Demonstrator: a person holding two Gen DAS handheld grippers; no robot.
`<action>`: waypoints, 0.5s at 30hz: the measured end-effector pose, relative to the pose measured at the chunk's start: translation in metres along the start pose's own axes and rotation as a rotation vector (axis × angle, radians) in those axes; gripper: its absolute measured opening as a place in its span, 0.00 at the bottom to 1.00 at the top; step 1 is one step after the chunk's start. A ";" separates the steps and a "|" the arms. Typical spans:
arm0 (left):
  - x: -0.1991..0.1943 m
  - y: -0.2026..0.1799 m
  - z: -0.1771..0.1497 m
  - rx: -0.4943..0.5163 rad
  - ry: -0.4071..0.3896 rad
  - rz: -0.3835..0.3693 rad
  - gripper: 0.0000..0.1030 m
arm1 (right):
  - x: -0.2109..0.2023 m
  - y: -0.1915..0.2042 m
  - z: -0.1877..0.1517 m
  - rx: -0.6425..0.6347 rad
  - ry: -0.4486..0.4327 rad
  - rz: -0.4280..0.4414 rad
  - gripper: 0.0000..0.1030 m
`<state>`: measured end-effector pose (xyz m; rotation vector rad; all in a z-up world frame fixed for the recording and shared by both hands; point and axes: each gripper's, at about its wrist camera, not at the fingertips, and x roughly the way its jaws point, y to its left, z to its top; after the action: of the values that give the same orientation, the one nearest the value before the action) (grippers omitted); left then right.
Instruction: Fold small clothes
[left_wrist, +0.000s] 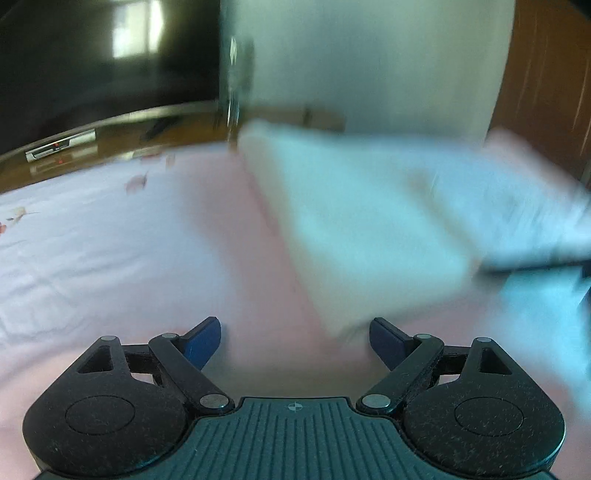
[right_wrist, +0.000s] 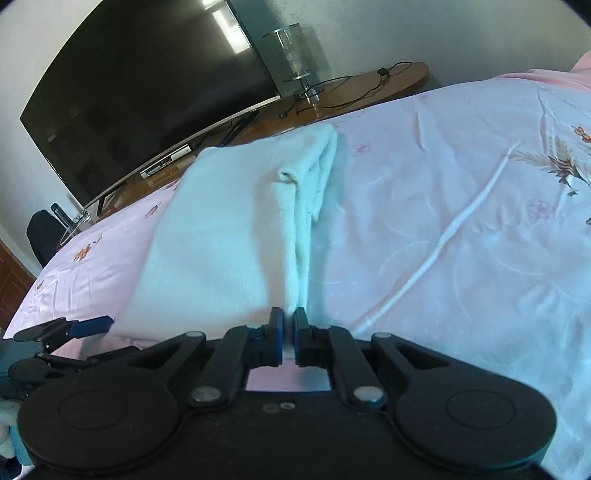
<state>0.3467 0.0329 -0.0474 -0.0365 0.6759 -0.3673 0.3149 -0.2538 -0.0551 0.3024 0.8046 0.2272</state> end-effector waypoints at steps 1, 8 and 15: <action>-0.006 0.002 0.003 -0.022 -0.038 -0.003 0.85 | -0.001 0.001 -0.001 -0.009 0.002 0.001 0.07; 0.026 0.009 -0.002 0.001 0.091 0.048 0.88 | 0.001 -0.005 -0.001 0.043 0.002 0.013 0.10; 0.034 0.038 0.040 -0.110 -0.014 0.008 0.88 | -0.014 -0.016 0.016 0.105 -0.106 0.017 0.37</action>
<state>0.4080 0.0533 -0.0427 -0.1404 0.6816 -0.3214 0.3191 -0.2755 -0.0407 0.4170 0.7108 0.1834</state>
